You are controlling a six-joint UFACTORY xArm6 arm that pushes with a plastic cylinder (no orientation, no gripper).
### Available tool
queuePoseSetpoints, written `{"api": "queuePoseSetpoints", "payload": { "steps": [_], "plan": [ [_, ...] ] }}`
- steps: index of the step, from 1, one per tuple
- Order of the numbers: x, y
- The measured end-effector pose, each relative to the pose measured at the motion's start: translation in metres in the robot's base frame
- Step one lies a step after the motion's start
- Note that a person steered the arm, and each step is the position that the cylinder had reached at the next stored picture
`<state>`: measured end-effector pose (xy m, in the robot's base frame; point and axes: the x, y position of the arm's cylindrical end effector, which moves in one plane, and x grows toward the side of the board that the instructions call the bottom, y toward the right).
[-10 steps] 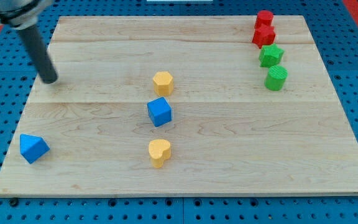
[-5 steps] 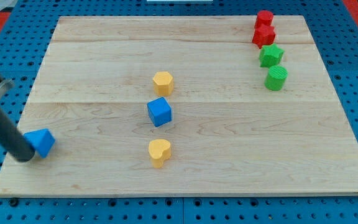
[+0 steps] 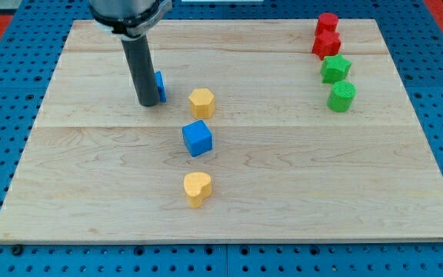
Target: Move the blue triangle to the top of the yellow hexagpon
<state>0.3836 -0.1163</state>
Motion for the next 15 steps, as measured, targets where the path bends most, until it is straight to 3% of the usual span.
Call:
{"api": "queuePoseSetpoints", "payload": {
  "steps": [3,5,6,7,9,15],
  "plan": [
    [-0.029,-0.035],
    [-0.045,0.036],
    [-0.045,0.043],
    [-0.062,-0.007],
    [-0.099,0.062],
    [-0.064,0.097]
  ]
}}
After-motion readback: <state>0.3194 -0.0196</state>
